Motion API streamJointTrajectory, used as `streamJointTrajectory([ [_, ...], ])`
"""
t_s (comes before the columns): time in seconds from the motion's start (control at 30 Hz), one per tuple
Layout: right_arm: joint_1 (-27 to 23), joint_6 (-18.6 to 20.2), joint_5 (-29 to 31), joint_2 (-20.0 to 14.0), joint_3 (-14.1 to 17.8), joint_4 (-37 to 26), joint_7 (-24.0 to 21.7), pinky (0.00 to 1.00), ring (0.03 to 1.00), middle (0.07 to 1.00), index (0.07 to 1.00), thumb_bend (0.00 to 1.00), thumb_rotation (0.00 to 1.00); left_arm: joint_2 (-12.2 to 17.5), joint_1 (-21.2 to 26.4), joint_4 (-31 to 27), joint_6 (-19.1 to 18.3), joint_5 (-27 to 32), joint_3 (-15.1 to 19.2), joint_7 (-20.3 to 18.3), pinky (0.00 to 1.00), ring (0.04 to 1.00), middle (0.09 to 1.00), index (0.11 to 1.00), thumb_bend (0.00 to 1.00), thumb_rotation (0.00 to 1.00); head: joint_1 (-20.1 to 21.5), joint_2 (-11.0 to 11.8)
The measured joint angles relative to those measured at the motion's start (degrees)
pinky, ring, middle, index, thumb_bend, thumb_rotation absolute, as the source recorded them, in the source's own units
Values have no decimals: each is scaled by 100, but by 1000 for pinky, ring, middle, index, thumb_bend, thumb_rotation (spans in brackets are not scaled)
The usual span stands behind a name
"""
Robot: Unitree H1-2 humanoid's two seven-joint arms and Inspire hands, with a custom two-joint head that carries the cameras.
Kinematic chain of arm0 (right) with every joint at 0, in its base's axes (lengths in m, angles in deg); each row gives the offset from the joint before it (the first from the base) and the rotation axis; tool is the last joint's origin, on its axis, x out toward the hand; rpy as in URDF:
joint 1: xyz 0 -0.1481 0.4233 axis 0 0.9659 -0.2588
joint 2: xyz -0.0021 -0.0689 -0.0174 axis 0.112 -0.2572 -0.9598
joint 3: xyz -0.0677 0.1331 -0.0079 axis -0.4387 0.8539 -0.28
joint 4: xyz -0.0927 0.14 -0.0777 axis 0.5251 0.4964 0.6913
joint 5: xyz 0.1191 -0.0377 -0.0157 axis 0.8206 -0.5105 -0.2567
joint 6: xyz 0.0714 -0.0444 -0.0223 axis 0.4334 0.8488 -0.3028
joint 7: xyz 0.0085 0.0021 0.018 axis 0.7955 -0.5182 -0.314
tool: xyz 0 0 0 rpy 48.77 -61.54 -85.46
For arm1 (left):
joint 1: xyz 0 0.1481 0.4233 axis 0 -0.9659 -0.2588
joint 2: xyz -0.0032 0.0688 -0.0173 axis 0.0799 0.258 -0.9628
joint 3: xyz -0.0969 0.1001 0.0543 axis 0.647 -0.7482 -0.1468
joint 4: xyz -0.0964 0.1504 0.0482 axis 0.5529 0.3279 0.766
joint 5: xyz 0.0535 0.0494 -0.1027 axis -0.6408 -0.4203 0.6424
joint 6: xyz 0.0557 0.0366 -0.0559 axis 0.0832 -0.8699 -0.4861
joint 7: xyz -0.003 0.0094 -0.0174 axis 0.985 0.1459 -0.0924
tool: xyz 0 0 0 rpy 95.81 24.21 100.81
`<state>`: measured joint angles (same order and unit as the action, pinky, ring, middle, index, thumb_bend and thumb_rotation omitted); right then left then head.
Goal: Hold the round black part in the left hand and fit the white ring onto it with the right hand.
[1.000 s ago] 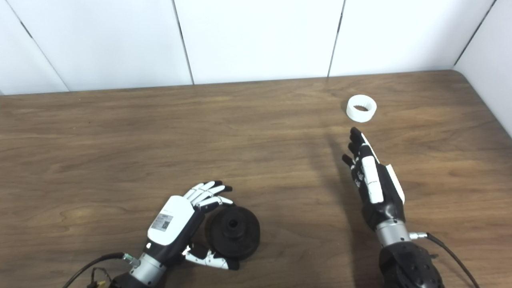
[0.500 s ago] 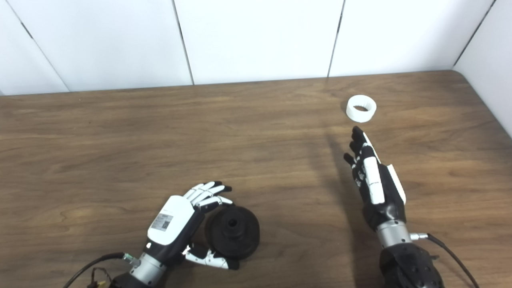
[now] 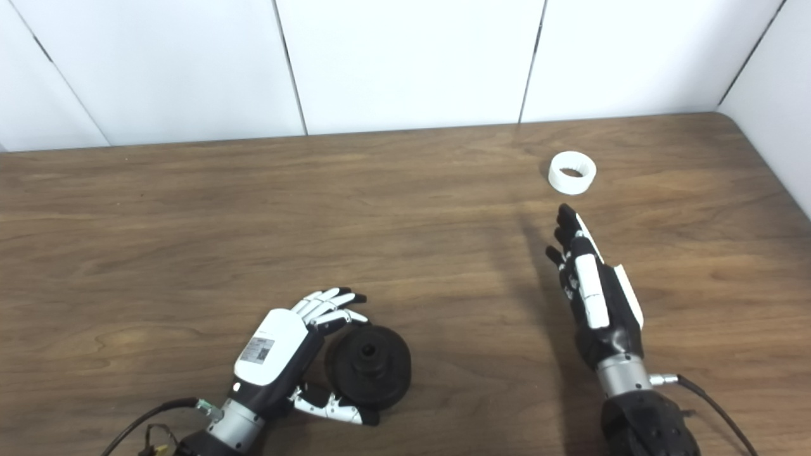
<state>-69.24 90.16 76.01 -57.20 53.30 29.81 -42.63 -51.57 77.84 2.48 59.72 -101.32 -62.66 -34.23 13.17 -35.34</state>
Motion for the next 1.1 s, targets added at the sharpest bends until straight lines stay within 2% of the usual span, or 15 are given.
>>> streamJointTrajectory([
  [0.2,41,-244,-96,19,-79,163,3,966,974,976,949,597,905,0,0,34,63,13,14,72,858,882,841,593,867,174,370,299],
  [0.33,39,-482,-164,33,-128,307,24,965,966,970,944,591,881,4,0,60,121,17,21,147,849,874,832,588,874,158,441,466],
  [0.4,39,-554,-176,40,-155,340,50,953,956,962,937,594,872,4,1,76,133,22,24,163,862,879,836,586,875,150,519,650],
  [0.53,39,-661,-221,50,-200,405,120,940,955,960,933,602,870,3,4,104,156,31,26,205,869,882,837,584,877,140,537,730],
  [0.57,40,-674,-228,51,-212,413,134,941,957,963,935,604,871,3,6,113,169,31,25,220,869,881,835,582,878,135,563,809],
  [0.7,39,-695,-242,52,-235,431,177,931,954,960,934,615,871,3,11,134,248,35,26,260,863,877,834,576,878,129,590,801],
  [0.77,39,-695,-242,52,-237,433,185,931,956,960,933,620,869,1,13,137,266,35,27,269,864,878,834,572,887,118,599,687],
  [0.93,41,-695,-239,51,-238,431,187,932,952,959,927,622,870,-6,9,137,290,43,39,257,887,891,841,576,878,126,599,642],
  [1.1,54,-685,-226,50,-232,410,188,954,958,957,913,632,813,-15,-1,128,288,45,56,240,890,892,842,580,880,133,634,563],
])
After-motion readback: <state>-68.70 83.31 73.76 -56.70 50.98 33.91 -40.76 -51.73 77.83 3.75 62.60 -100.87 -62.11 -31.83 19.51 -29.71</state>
